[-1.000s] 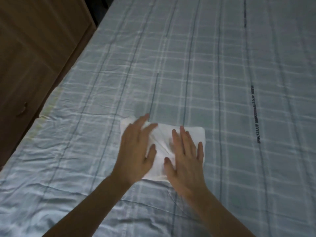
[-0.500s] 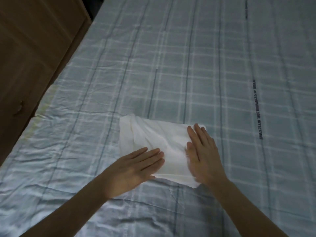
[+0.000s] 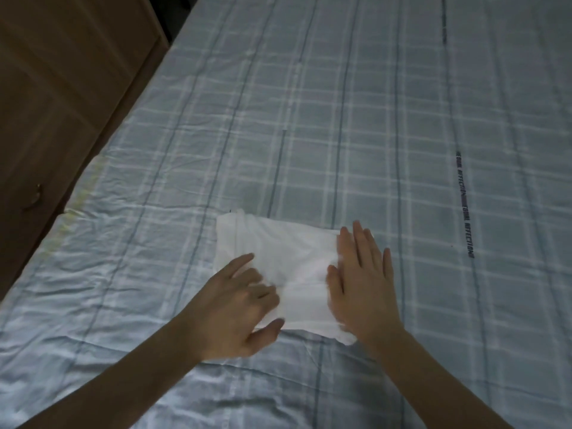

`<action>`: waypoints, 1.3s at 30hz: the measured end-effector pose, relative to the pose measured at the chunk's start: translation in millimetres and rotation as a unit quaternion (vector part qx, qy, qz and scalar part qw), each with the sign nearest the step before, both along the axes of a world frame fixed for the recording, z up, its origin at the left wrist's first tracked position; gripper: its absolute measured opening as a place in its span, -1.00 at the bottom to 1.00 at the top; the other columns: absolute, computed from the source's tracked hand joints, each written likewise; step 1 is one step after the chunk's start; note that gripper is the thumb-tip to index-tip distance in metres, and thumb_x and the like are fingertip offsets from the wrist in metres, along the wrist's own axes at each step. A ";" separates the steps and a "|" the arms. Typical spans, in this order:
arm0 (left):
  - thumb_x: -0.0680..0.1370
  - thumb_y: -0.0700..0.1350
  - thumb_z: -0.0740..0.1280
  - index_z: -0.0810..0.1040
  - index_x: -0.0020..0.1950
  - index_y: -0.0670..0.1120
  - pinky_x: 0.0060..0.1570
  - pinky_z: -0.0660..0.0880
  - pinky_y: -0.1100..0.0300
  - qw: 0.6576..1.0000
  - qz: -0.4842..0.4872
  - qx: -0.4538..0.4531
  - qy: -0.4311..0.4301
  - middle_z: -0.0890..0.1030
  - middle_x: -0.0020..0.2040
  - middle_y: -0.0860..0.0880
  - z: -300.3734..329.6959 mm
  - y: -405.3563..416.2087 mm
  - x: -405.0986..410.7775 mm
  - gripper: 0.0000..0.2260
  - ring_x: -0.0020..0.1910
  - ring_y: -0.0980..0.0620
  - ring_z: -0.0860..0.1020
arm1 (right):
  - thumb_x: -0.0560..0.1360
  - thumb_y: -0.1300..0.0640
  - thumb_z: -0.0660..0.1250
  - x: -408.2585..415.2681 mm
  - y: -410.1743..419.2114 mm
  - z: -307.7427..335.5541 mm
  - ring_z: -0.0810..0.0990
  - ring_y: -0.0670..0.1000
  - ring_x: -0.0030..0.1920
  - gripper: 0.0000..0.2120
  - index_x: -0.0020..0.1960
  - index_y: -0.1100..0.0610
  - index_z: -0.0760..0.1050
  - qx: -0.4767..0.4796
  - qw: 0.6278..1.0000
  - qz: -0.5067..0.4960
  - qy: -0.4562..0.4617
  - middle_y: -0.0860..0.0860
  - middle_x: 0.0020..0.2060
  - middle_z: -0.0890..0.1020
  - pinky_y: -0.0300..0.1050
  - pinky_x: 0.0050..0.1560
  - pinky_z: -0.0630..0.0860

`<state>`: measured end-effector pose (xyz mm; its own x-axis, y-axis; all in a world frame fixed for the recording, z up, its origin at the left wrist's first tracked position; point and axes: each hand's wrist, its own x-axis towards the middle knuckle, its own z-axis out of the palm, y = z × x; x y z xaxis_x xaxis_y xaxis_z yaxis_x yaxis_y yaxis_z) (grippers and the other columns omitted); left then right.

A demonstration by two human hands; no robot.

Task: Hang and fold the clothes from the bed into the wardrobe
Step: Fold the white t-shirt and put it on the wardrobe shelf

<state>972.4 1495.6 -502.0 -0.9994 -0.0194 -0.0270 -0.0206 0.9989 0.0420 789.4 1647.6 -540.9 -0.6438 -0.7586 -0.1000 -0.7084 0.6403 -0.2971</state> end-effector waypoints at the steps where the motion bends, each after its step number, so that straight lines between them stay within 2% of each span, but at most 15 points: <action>1: 0.54 0.06 0.21 0.65 0.01 -0.01 0.40 0.27 -0.03 0.999 0.024 0.010 0.030 0.67 0.00 0.03 4.5 6.4 -12.8 -0.74 0.09 -0.05 0.60 | 0.55 -0.01 -0.02 2.9 -2.7 1.7 0.06 0.10 0.54 -0.43 0.54 0.10 0.12 -0.016 1.000 0.010 0.013 0.07 0.55 0.09 0.20 0.48 0.02; 2: 0.54 0.01 0.21 0.63 0.09 -0.01 0.41 0.26 -0.05 0.997 0.051 0.018 0.049 0.65 0.13 -0.01 6.3 13.4 -25.0 -0.74 0.20 -0.07 0.56 | 0.55 0.02 -0.01 6.9 -5.4 2.0 0.09 0.10 0.53 -0.45 0.52 0.12 0.16 -0.023 0.999 0.021 0.020 0.08 0.54 0.12 0.20 0.48 0.05; 4: 0.55 -0.03 0.18 0.50 0.35 -0.02 0.44 0.20 -0.14 0.994 0.105 0.022 0.036 0.44 0.44 -0.07 1.2 19.7 -43.2 -0.62 0.45 -0.10 0.36 | 0.57 0.02 -0.04 14.6 -10.1 -2.3 0.08 0.09 0.54 -0.47 0.52 0.12 0.17 -0.018 0.999 0.025 0.013 0.07 0.54 0.13 0.20 0.49 0.04; 7: 0.60 0.14 0.10 0.22 0.55 0.06 0.47 0.03 -0.26 0.986 0.163 0.026 -0.030 0.14 0.59 -0.03 -26.2 7.5 -47.1 -0.49 0.57 -0.12 0.08 | 0.58 -0.02 -0.03 19.6 -10.4 -15.5 0.08 0.07 0.54 -0.47 0.52 0.09 0.18 0.005 1.000 0.014 0.002 0.05 0.53 0.16 0.20 0.49 0.00; 11: 0.58 0.28 0.04 0.11 0.57 0.19 0.48 -0.01 -0.26 0.978 0.183 0.054 -0.085 0.05 0.60 0.07 -53.7 -19.7 -28.1 -0.44 0.58 -0.02 -0.02 | 0.58 -0.09 0.02 10.6 0.9 -23.3 0.07 0.05 0.54 -0.46 0.53 0.04 0.17 -0.016 0.999 0.043 -0.014 0.04 0.54 0.15 0.16 0.49 0.00; 16: 0.61 0.25 -0.01 0.02 0.59 0.16 0.49 0.01 -0.22 0.982 0.163 0.071 -0.070 -0.04 0.61 0.04 -54.0 -34.4 -19.0 -0.44 0.58 0.04 -0.11 | 0.54 -0.32 -0.19 -19.6 44.5 -24.8 -0.09 0.05 0.56 -0.39 0.55 -0.20 -0.19 0.022 0.997 0.005 -0.072 -0.08 0.56 -0.06 0.13 0.52 -0.08; 18: 0.62 0.21 0.00 0.05 0.59 0.11 0.47 0.03 -0.22 0.985 0.155 0.059 -0.049 -0.03 0.61 0.00 -46.1 -31.5 -22.2 -0.45 0.59 0.00 -0.09 | 0.52 -0.35 -0.24 -24.8 52.8 -23.4 -0.12 0.02 0.56 -0.36 0.54 -0.18 -0.26 0.030 0.995 -0.028 -0.091 -0.07 0.56 -0.09 0.09 0.52 -0.13; 20: 0.63 0.14 0.06 0.14 0.59 0.03 0.49 0.02 -0.20 0.990 0.134 0.045 0.009 0.01 0.61 -0.07 -33.7 -19.8 -24.8 -0.47 0.58 -0.07 -0.03 | 0.55 -0.25 -0.13 -23.2 52.2 -14.3 -0.01 0.05 0.55 -0.34 0.57 -0.01 -0.08 -0.024 0.993 -0.063 -0.093 0.01 0.56 0.00 0.08 0.52 -0.02; 21: 0.63 0.10 0.09 0.17 0.58 -0.02 0.50 0.02 -0.17 0.991 0.116 0.048 0.048 0.04 0.60 -0.10 -27.5 -10.1 -25.4 -0.48 0.58 -0.09 0.01 | 0.56 -0.14 -0.03 -19.4 48.9 -6.2 0.12 0.10 0.51 -0.38 0.55 0.10 0.07 -0.076 0.992 -0.057 -0.082 0.09 0.54 0.12 0.06 0.49 0.09; 24: 0.60 0.03 0.20 0.22 0.56 -0.08 0.51 0.03 -0.11 0.989 0.053 0.081 0.108 0.08 0.59 -0.14 -20.8 31.5 -23.8 -0.46 0.57 -0.11 0.08 | 0.47 0.11 0.16 14.5 34.8 10.0 0.42 0.14 0.19 -0.58 0.32 0.16 0.39 -0.188 0.982 0.019 -0.012 0.15 0.24 0.46 0.04 0.19 0.36; 28: 0.58 0.15 0.20 0.22 0.56 -0.08 0.45 0.15 -0.20 0.995 0.064 0.072 0.028 0.08 0.59 -0.11 -48.3 39.1 -4.1 -0.40 0.58 -0.10 0.03 | 0.43 0.03 0.19 59.1 19.7 0.9 0.46 0.14 0.03 -0.60 0.23 0.11 0.47 -0.103 0.995 0.011 -0.013 0.05 0.15 0.44 0.03 -0.01 0.34; 31: 0.53 0.23 0.23 0.14 0.58 -0.09 0.44 0.14 -0.25 0.999 0.020 0.034 -0.037 0.06 0.59 -0.15 -56.7 8.2 7.6 -0.28 0.58 -0.11 0.01 | 0.43 -0.07 0.24 59.4 26.3 -8.0 0.47 0.16 0.08 -0.51 0.28 0.15 0.48 -0.054 0.997 0.062 0.000 0.08 0.20 0.48 0.02 0.04 0.33; 33: 0.47 0.23 0.30 0.06 0.60 -0.08 0.45 0.09 -0.29 0.998 -0.014 -0.013 -0.065 0.01 0.60 -0.18 -56.1 -6.1 7.7 -0.18 0.58 -0.12 -0.02 | 0.33 -0.08 0.34 53.9 36.1 -11.1 0.45 0.17 0.16 -0.33 0.37 0.19 0.43 -0.032 0.993 0.112 0.008 0.12 0.27 0.48 0.04 0.12 0.34; 35: 0.43 0.21 0.36 -0.01 0.61 -0.07 0.45 0.06 -0.30 0.995 -0.027 -0.039 -0.083 -0.04 0.60 -0.20 -55.3 -11.6 6.3 -0.11 0.58 -0.13 -0.06 | 0.23 -0.03 0.37 49.3 45.3 -13.3 0.44 0.16 0.23 -0.21 0.43 0.20 0.36 0.012 0.986 0.164 0.016 0.13 0.33 0.44 0.04 0.21 0.31; 39: 0.42 0.23 0.40 -0.07 0.61 -0.07 0.45 0.07 -0.28 0.993 -0.019 -0.044 -0.104 -0.08 0.59 -0.21 -55.8 -14.5 2.0 -0.05 0.58 -0.16 -0.08 | 0.20 0.10 0.40 48.7 41.3 -14.6 0.42 0.20 0.22 -0.19 0.44 0.26 0.34 0.058 0.979 0.184 0.064 0.20 0.31 0.45 0.11 0.20 0.37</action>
<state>974.4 1481.1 -557.9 -0.9726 0.0073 -0.2322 0.0189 0.9987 -0.0476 838.1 1688.9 -555.5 -0.3418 -0.9298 -0.1362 -0.9241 0.3589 -0.1311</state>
